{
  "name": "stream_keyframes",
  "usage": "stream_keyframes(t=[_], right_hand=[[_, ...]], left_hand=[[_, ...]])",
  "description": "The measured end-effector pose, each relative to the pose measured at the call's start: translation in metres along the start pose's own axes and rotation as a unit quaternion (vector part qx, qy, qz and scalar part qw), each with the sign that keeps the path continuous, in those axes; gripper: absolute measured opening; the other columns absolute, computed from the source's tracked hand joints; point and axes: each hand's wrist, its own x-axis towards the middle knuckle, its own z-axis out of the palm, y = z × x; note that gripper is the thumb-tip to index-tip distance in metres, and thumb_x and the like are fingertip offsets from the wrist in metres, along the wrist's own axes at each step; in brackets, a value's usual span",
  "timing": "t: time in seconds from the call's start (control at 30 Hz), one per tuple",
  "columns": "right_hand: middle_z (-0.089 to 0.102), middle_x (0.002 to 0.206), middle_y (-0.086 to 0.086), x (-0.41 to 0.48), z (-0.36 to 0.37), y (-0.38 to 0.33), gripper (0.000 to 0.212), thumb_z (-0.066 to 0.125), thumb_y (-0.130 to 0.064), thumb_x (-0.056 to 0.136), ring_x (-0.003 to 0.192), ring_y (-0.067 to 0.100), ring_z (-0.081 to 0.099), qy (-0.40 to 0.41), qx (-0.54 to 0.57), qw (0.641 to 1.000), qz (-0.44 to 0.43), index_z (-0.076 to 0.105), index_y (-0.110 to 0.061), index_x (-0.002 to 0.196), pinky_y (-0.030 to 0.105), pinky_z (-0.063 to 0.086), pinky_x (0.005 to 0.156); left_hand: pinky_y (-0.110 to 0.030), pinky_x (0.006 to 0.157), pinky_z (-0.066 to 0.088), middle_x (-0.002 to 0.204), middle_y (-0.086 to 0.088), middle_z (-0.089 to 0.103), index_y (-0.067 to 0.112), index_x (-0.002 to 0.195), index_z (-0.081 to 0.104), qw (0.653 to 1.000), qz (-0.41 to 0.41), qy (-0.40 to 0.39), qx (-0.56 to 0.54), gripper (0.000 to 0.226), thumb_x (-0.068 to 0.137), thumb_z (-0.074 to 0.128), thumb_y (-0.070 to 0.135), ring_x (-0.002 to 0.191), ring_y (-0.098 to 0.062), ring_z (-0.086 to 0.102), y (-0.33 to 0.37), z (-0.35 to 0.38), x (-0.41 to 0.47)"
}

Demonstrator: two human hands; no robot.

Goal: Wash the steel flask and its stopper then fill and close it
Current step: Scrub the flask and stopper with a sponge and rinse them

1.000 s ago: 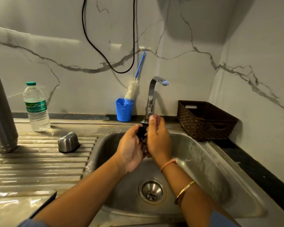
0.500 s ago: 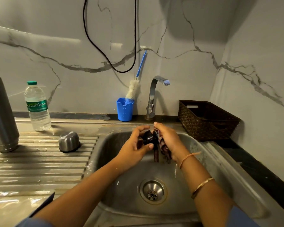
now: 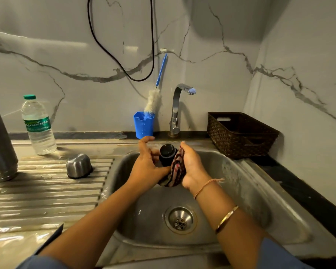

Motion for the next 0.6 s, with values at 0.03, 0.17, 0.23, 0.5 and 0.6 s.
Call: stream_keyframes(t=[0.03,0.17,0.23,0.5,0.6], right_hand=[[0.068,0.092,0.013,0.001,-0.002,0.000,0.052,0.039,-0.051,0.094,0.090,0.027,0.063,0.003,-0.001,1.000,0.007,0.065,-0.008,0.106,0.036,0.048,0.079],[0.068,0.098,0.014,0.003,-0.004,0.002,0.046,0.045,-0.049,0.093,0.092,0.028,0.063,0.011,-0.044,0.999,-0.027,0.063,-0.010,0.109,0.037,0.050,0.080],[0.069,0.093,0.013,0.000,-0.004,-0.003,0.043,0.048,-0.047,0.092,0.085,0.025,0.065,0.013,-0.054,0.995,-0.078,0.062,-0.010,0.108,0.033,0.052,0.075],[0.044,0.131,-0.004,0.004,-0.027,-0.010,0.049,0.055,-0.031,0.093,0.117,0.018,0.047,-0.024,-0.359,0.904,-0.231,0.038,-0.034,0.139,0.036,0.042,0.099],[0.046,0.139,0.001,0.007,-0.025,0.002,0.053,0.058,-0.035,0.090,0.115,0.015,0.049,-0.072,-0.458,0.859,-0.217,0.039,-0.029,0.139,0.029,0.041,0.096]], left_hand=[[-0.013,0.078,0.047,0.102,0.014,0.059,0.034,0.133,0.027,0.998,0.020,-0.025,0.045,0.080,0.074,0.076,0.016,0.094,-0.001,0.059,0.000,0.000,-0.001],[-0.022,0.088,0.046,0.110,0.014,0.056,0.034,0.118,0.044,0.995,0.002,0.002,0.103,0.052,0.076,0.075,0.027,0.105,-0.005,0.056,-0.009,0.000,0.005],[-0.029,0.089,0.049,0.111,0.007,0.056,0.026,0.116,0.045,0.992,-0.110,0.051,0.023,0.048,0.078,0.075,0.025,0.106,-0.013,0.057,-0.017,-0.006,0.009],[-0.023,0.061,0.052,0.099,-0.012,0.061,0.010,0.116,0.053,0.833,-0.287,0.017,-0.473,0.031,0.093,0.045,0.030,0.076,-0.018,0.058,-0.020,-0.031,0.013],[-0.021,0.057,0.052,0.100,-0.014,0.061,0.010,0.112,0.054,0.823,-0.293,-0.022,-0.486,0.032,0.094,0.041,0.033,0.069,-0.018,0.058,-0.017,-0.029,0.011]])
